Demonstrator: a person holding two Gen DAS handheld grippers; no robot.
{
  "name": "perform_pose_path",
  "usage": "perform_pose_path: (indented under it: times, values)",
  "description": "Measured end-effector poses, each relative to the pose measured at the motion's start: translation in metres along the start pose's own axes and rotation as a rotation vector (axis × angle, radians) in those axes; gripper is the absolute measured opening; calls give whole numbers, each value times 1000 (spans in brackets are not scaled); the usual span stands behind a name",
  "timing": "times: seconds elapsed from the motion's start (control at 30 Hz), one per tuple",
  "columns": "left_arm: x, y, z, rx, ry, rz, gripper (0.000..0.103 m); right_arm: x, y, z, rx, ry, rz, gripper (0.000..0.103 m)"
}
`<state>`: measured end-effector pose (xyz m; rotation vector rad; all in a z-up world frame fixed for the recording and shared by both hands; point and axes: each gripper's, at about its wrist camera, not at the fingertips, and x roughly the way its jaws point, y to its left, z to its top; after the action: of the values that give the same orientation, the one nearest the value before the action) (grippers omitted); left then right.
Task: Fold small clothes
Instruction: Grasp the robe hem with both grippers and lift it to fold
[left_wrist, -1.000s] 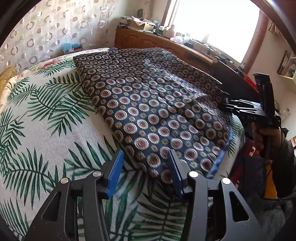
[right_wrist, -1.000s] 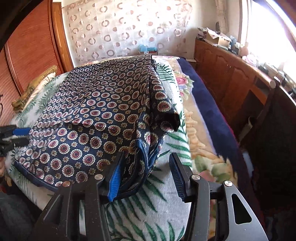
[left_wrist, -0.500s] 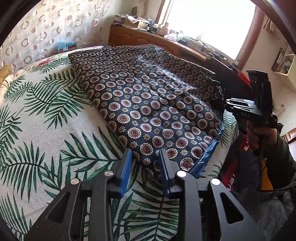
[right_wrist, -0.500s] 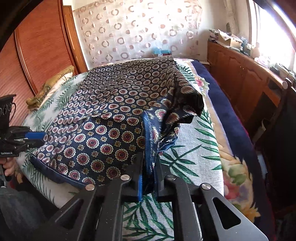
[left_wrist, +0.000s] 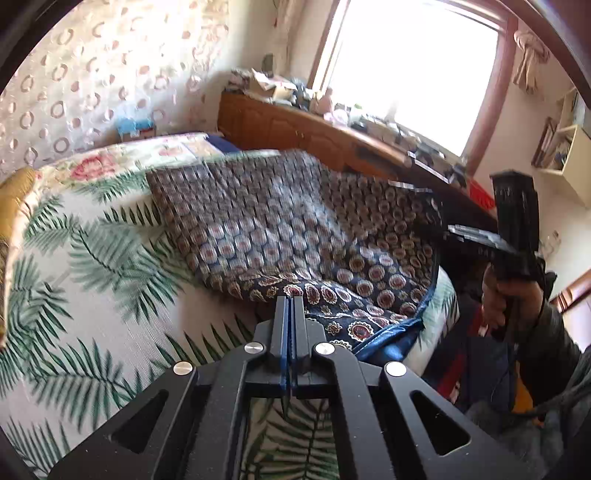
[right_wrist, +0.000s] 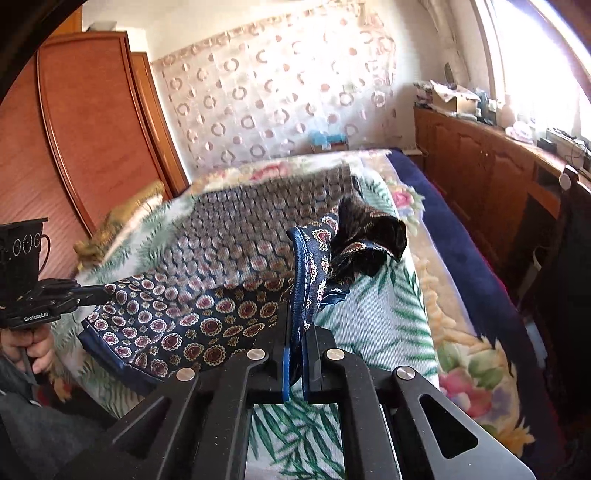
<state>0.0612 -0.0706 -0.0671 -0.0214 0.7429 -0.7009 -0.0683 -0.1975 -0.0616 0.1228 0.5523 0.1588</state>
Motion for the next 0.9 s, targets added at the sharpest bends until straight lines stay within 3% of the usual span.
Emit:
perform_pose_path:
  times: [0.27,0.53,0.9]
  values:
    - [0,17,28,-32,-72,25,1,-1,0,24,7,-84,24,4]
    - [13,43,60,-57,-105,56,1,30,2,54,-42,-118,18,4]
    - [44,80,81,-112,-72,103,1,83,-4,74,-76,-92,33,4]
